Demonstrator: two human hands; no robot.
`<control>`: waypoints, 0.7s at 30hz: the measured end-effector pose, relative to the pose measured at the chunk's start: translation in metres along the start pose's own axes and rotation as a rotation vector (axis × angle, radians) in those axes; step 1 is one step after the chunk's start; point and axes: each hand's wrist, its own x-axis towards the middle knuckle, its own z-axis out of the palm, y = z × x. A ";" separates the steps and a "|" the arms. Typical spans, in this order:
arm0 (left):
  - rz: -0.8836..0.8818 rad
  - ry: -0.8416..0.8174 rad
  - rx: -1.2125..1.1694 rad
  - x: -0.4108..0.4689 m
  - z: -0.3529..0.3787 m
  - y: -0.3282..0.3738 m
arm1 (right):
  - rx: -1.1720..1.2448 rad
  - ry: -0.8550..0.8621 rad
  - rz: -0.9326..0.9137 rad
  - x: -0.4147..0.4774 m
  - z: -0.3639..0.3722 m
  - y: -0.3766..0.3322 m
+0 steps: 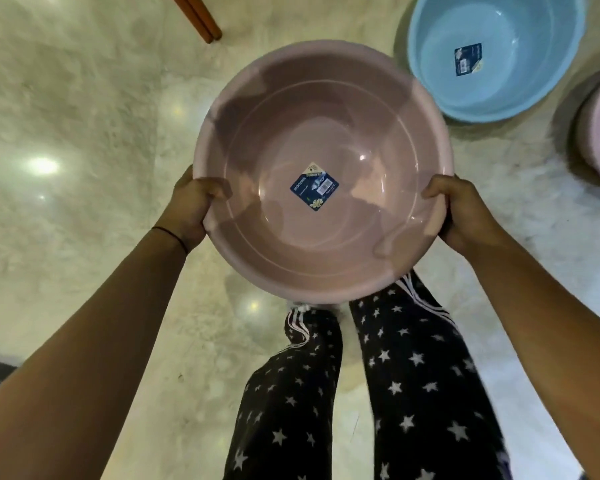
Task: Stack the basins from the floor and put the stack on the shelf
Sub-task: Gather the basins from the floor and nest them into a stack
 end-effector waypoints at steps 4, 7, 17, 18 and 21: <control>-0.028 0.012 -0.020 0.037 0.018 0.011 | 0.008 0.098 0.051 0.044 -0.001 -0.017; -0.043 0.038 -0.054 0.057 0.033 0.019 | -0.029 0.082 0.084 0.076 0.001 -0.035; -0.036 0.059 0.070 0.128 0.042 0.002 | -0.402 -0.002 0.104 0.164 -0.003 -0.038; -0.026 0.072 0.091 0.138 0.037 0.002 | -0.441 -0.005 0.077 0.175 0.003 -0.038; -0.020 0.043 0.160 0.165 0.021 0.007 | -0.636 -0.060 -0.009 0.204 0.028 -0.036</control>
